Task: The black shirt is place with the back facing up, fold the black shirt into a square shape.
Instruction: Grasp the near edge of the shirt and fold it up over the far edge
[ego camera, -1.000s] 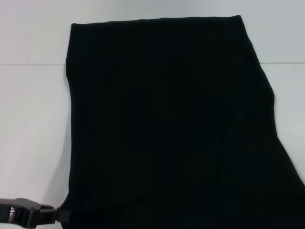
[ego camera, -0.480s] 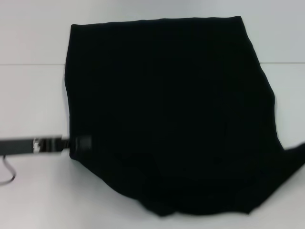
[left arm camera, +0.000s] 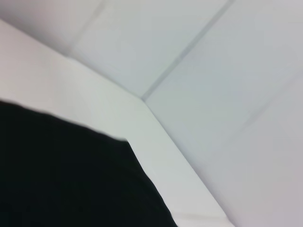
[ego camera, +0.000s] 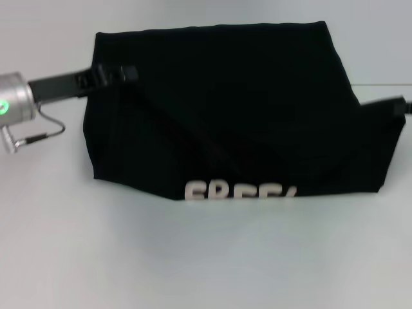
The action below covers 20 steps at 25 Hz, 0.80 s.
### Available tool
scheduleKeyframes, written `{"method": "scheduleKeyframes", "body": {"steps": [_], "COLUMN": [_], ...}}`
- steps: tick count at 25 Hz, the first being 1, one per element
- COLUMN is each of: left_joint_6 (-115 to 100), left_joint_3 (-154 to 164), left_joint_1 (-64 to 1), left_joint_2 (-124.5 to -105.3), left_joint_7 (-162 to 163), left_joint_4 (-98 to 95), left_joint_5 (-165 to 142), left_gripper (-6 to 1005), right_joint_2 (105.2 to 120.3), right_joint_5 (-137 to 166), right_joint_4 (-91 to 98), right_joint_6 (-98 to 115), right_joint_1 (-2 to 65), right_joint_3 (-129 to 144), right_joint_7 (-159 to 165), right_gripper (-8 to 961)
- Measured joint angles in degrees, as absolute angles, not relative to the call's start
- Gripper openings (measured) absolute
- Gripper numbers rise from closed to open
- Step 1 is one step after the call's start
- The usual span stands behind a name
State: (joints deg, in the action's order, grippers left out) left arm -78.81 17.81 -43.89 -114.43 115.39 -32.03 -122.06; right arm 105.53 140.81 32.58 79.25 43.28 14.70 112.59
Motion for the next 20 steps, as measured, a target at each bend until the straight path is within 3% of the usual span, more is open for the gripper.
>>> {"method": "scheduleKeyframes", "body": {"steps": [10,20], "left_joint_6": [-55.56,-38.82], "left_joint_3": [17.97,18.05], "left_joint_1": [-48.72,-49.73], "left_joint_2": [-115.12,-118.34], "left_joint_7": [107.77,90.16], "left_joint_4": [-25.38,-19.44], "left_joint_5": [-114.46,-103.4], "left_gripper": [35,36], "right_joint_2": [107.01,110.92], "right_joint_5": [138.39,130.86], "right_joint_4": [25.28,15.9], "right_joint_6": [57.34,33.51], "right_joint_1": [52.44,55.86], "right_joint_3": [18.56,22.15], "right_joint_7": [112.2,99.73], "right_gripper": [48,49]}}
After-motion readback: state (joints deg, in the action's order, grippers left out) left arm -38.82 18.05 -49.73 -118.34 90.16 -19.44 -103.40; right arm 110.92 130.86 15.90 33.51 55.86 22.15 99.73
